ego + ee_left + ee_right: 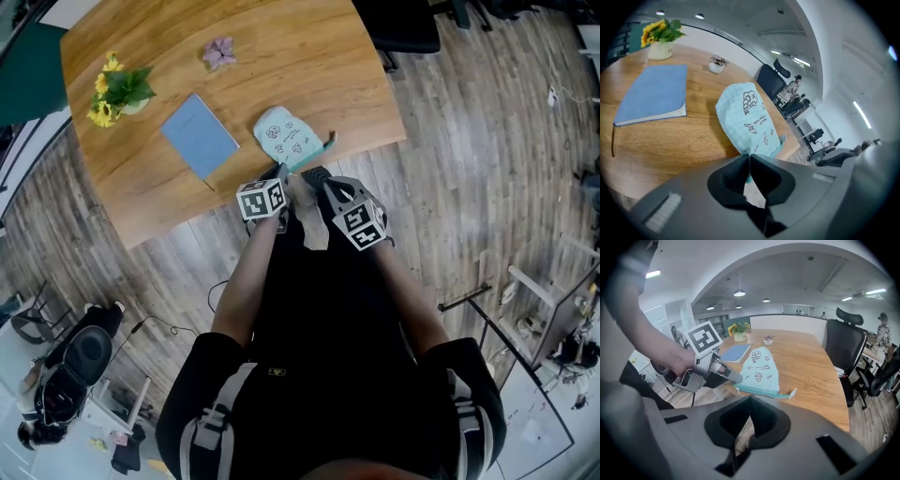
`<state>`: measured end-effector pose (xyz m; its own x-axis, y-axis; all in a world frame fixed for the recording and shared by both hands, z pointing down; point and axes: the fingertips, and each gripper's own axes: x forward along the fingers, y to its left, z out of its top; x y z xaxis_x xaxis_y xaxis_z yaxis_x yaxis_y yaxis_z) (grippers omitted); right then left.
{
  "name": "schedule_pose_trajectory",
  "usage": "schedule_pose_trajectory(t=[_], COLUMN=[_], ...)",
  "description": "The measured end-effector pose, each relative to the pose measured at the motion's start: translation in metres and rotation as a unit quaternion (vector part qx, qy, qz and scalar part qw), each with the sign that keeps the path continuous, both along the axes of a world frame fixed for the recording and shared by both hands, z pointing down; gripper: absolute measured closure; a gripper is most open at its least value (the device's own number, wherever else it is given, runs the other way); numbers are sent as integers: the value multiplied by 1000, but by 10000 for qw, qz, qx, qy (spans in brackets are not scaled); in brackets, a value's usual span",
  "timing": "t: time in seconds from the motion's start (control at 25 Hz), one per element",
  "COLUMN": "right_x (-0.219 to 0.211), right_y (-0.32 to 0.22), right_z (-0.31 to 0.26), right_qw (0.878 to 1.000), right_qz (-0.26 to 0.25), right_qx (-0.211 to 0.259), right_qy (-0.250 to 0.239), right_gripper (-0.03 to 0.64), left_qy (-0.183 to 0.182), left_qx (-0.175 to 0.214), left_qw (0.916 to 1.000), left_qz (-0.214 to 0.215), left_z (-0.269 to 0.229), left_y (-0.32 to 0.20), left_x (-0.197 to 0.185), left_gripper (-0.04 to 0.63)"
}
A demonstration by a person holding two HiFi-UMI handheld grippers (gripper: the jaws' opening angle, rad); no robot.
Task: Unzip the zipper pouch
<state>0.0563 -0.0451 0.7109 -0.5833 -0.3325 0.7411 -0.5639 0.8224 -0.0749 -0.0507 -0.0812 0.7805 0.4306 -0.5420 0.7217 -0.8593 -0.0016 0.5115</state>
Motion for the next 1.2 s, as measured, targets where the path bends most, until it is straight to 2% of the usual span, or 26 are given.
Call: schedule_pose_trajectory(t=[0.48, 0.84, 1.2], right_x=[-7, -7, -13], right_y=[5, 5, 6], right_z=[-6, -14, -21], right_qw=[9999, 9998, 9994], right_qz=[-59, -14, -3], right_qx=[79, 193, 326], right_qy=[-58, -56, -94], right_gripper=[614, 614, 614], left_qy=[817, 1041, 1359], left_qx=[286, 739, 1222], left_qw=[9960, 9918, 9832], left_qz=[-207, -107, 42], left_z=[-31, -58, -87], left_y=[-4, -12, -8], left_x=[7, 12, 14], left_gripper=[583, 584, 584])
